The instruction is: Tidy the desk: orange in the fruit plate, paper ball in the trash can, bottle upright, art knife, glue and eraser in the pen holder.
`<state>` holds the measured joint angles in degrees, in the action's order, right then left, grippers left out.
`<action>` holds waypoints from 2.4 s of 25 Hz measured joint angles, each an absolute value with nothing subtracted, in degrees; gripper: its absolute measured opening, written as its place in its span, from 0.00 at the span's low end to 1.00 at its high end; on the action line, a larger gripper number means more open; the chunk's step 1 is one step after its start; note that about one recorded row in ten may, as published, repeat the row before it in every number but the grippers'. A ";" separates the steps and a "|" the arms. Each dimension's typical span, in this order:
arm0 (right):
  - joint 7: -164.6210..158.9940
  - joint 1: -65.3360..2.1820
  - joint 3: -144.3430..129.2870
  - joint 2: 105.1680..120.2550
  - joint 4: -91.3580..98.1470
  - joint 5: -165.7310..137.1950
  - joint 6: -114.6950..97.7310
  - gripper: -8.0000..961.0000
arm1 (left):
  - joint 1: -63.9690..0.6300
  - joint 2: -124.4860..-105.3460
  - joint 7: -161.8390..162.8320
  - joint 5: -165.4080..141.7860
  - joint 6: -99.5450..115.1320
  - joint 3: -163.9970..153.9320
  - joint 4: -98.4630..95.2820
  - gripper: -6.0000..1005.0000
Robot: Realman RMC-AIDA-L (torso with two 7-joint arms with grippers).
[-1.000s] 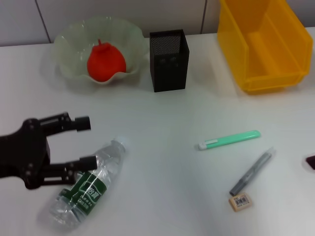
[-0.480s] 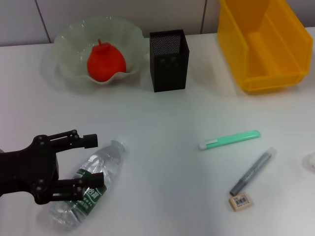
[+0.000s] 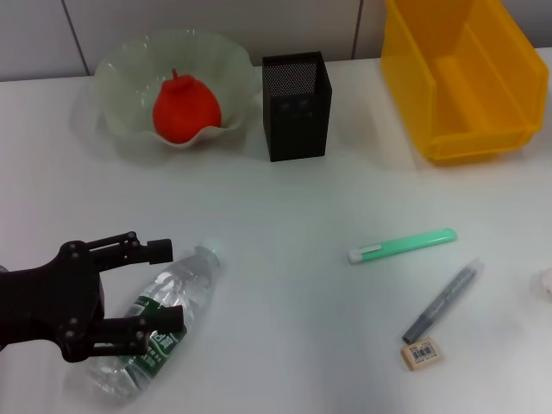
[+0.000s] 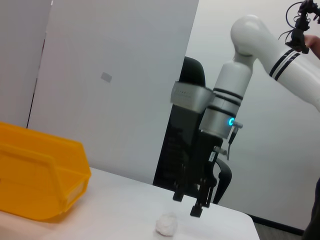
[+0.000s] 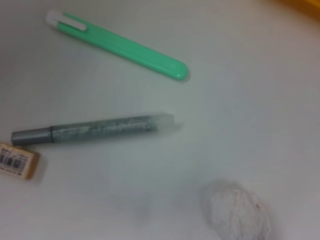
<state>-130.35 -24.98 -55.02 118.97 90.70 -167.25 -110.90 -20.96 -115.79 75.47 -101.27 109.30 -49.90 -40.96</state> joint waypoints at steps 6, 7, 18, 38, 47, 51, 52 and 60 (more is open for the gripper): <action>-130.55 -24.36 -55.07 118.93 88.45 -167.32 -106.04 0.87 | -20.93 -115.98 75.57 -101.25 109.29 -49.93 -40.94 0.83; -130.55 -24.36 -55.07 118.93 88.45 -167.32 -106.04 0.87 | -20.92 -115.99 75.51 -101.24 109.27 -49.94 -40.91 0.83; -130.61 -24.94 -55.19 118.94 84.22 -167.35 -101.96 0.87 | -20.61 -116.02 75.28 -101.24 109.21 -49.92 -40.25 0.83; -130.78 -25.86 -58.07 118.87 79.38 -167.35 -98.84 0.65 | -19.23 -116.10 75.57 -101.34 109.37 -49.60 -40.25 0.83; -131.04 -26.00 -58.15 118.69 78.85 -167.34 -98.87 0.35 | -18.94 -116.10 75.67 -101.34 109.51 -49.48 -40.25 0.83; -131.07 -25.85 -57.61 118.79 81.82 -167.32 -99.42 0.32 | -18.95 -116.10 75.67 -101.34 109.50 -49.48 -40.25 0.83; -131.09 -25.80 -57.52 118.85 83.08 -167.29 -99.92 0.32 | -18.95 -116.10 75.67 -101.34 109.48 -49.48 -40.25 0.83; -132.07 -26.24 -57.80 119.24 96.35 -165.76 -103.78 0.30 | -19.06 -116.10 75.28 -101.34 109.44 -49.48 -40.25 0.83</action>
